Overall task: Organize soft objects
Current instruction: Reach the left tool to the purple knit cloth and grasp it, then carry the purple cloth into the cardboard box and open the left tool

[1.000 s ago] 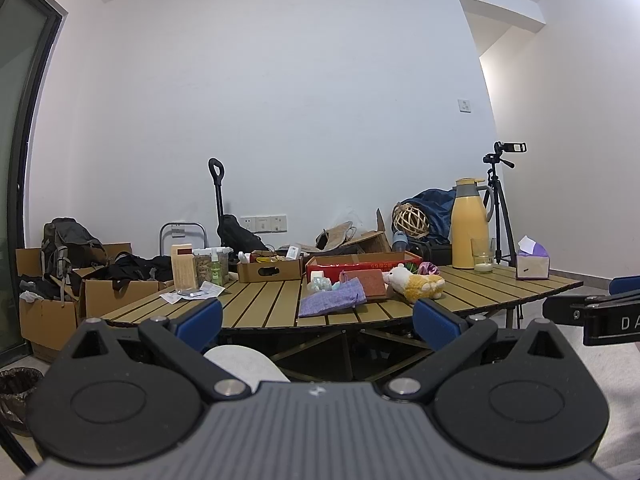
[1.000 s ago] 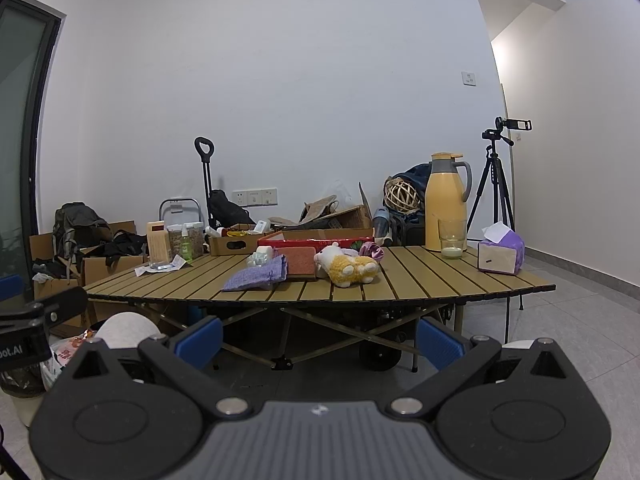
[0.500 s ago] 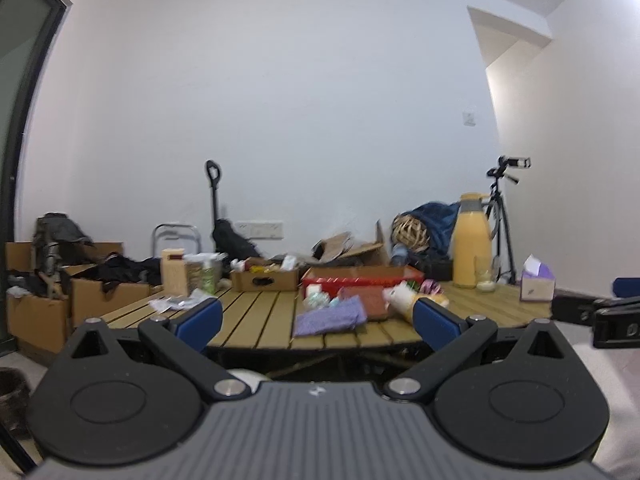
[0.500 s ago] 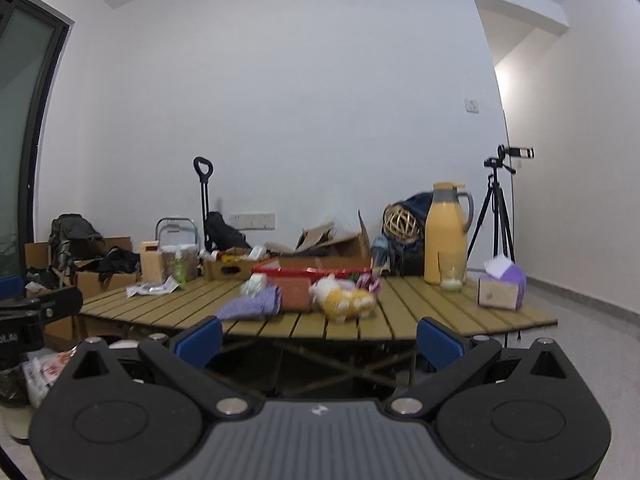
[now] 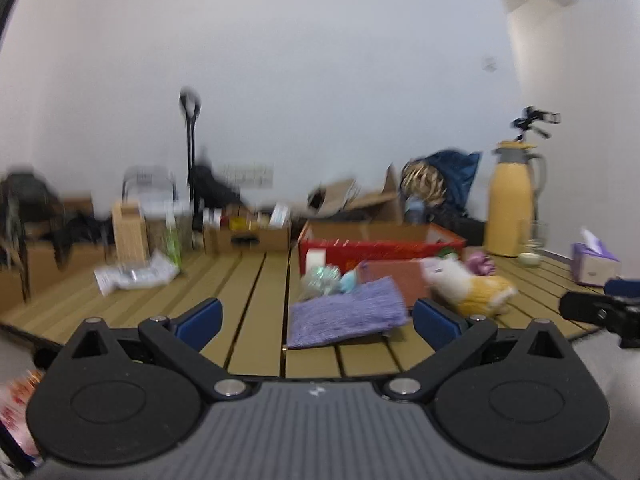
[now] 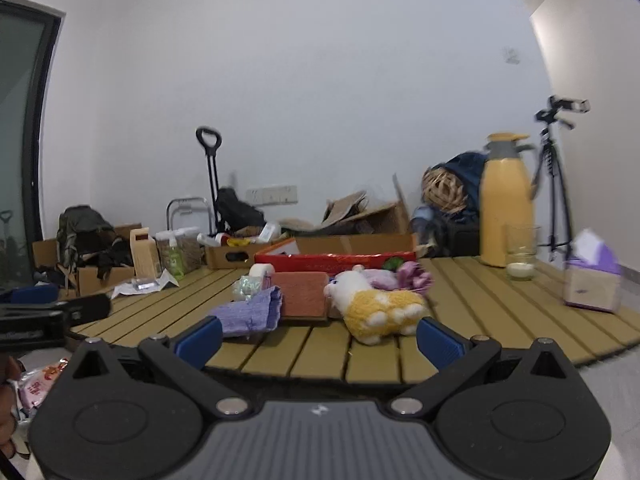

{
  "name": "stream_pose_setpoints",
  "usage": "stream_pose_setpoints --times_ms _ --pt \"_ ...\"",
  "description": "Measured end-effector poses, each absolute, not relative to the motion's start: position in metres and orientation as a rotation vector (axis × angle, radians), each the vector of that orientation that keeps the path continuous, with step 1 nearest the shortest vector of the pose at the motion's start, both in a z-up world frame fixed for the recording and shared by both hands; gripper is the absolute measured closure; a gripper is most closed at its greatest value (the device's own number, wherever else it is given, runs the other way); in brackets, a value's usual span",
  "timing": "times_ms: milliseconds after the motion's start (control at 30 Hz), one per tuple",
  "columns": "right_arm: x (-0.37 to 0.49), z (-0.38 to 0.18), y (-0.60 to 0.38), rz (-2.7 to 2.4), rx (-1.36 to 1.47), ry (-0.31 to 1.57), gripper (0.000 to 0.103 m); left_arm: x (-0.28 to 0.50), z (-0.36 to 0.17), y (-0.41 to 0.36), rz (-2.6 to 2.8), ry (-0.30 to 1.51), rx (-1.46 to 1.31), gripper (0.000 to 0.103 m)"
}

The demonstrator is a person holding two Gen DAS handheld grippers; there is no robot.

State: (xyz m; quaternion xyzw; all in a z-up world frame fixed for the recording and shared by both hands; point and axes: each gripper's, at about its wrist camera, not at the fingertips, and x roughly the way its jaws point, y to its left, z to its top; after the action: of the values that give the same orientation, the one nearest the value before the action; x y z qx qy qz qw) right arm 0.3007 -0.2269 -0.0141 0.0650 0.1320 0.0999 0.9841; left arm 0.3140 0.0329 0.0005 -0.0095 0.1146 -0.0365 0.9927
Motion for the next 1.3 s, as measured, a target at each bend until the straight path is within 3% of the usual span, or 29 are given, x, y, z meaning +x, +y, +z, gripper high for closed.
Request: stream_pose_setpoints --times_ms 267,367,433,467,533,567,600,633,700,733,800,867,1067,1300 --pt "0.444 -0.036 -0.171 0.340 0.224 0.419 0.008 0.448 -0.031 0.080 -0.158 0.465 -0.233 0.011" --pt "0.484 -0.050 -0.157 0.332 0.256 0.480 0.017 0.475 -0.045 0.087 -0.165 0.534 -0.269 0.014" --pt "0.503 -0.059 -0.153 0.346 0.292 0.514 0.029 0.489 -0.051 0.094 -0.190 0.586 -0.330 0.017" --pt "0.511 -0.063 -0.150 0.354 0.311 0.531 0.031 0.491 -0.053 0.096 -0.205 0.586 -0.342 0.019" --pt "0.518 -0.072 -0.146 0.382 0.334 0.560 0.043 0.494 -0.055 0.095 -0.217 0.578 -0.335 0.028" --pt "0.520 -0.076 -0.144 0.396 0.350 0.578 0.051 0.495 -0.055 0.095 -0.237 0.578 -0.343 0.038" --pt "0.520 -0.080 -0.145 0.407 0.371 0.592 0.073 0.496 -0.056 0.095 -0.271 0.583 -0.355 0.046" --pt "0.519 -0.083 -0.146 0.408 0.385 0.599 0.084 0.496 -0.058 0.097 -0.315 0.588 -0.379 0.052" --pt "0.518 -0.084 -0.144 0.411 0.375 0.592 0.093 0.495 -0.057 0.098 -0.363 0.580 -0.402 0.072" --pt "0.517 -0.083 -0.143 0.414 0.366 0.589 0.097 0.494 -0.056 0.098 -0.370 0.571 -0.400 0.076" --pt "0.510 -0.077 -0.139 0.416 0.334 0.571 0.098 0.488 -0.050 0.092 -0.358 0.555 -0.373 0.086" --pt "0.498 -0.064 -0.137 0.429 0.291 0.547 0.098 0.479 -0.039 0.088 -0.374 0.526 -0.367 0.088" --pt "0.493 -0.010 -0.161 0.468 0.313 0.469 0.098 0.477 0.014 0.073 -0.419 0.455 -0.341 0.088" --pt "0.591 0.050 -0.190 0.470 0.323 0.467 0.098 0.580 0.075 0.048 -0.474 0.449 -0.294 0.088"
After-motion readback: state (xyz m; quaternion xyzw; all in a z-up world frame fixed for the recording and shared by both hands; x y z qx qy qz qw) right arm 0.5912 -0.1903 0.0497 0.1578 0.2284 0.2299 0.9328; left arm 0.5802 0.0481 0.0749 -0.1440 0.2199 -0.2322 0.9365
